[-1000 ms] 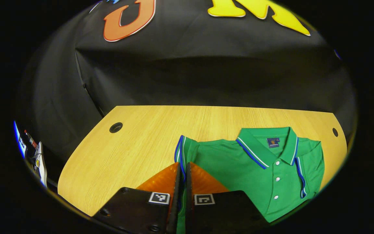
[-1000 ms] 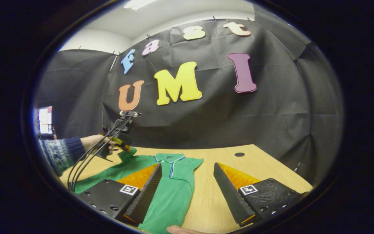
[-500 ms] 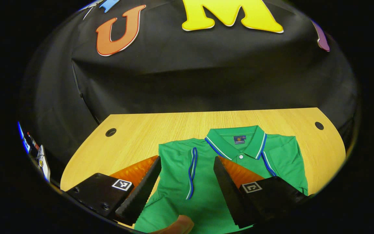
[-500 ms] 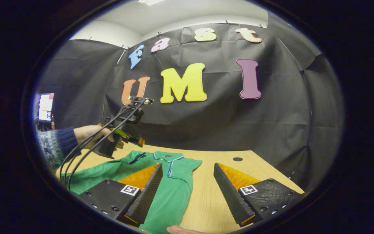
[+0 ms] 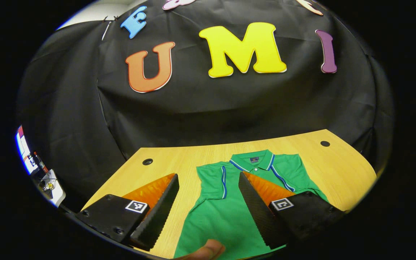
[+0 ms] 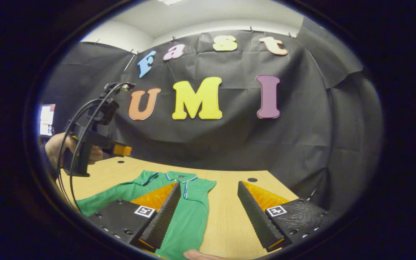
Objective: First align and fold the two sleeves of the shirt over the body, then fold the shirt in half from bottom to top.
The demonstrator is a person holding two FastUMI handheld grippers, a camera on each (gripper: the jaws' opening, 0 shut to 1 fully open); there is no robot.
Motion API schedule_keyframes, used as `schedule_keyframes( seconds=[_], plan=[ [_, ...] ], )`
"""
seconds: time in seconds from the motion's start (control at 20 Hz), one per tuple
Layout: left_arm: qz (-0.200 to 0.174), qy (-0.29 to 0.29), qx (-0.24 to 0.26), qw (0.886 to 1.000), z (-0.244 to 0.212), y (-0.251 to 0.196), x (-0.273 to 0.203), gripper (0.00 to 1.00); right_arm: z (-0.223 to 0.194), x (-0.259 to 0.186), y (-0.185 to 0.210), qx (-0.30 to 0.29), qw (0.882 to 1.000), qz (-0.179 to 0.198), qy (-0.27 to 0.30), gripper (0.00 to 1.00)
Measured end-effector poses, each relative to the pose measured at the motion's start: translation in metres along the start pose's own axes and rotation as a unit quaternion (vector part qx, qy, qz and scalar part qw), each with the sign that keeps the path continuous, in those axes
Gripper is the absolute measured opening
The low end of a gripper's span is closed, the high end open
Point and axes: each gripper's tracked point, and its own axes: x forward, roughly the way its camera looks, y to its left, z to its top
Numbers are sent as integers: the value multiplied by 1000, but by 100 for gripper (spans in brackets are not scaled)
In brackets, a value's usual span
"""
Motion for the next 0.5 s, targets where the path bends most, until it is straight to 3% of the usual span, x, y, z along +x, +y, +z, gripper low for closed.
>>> schedule_keyframes(
  seconds=[0.3, 0.5],
  plan=[
    [28, -59, 4, 998, -18, 38, -80, 100, 29, -43, 7, -5, 1000, 1, -29, 95],
    [39, -81, 1, 996, -43, 57, -116, 100, 17, -64, 0, -12, 999, -15, -30, 95]
  ],
)
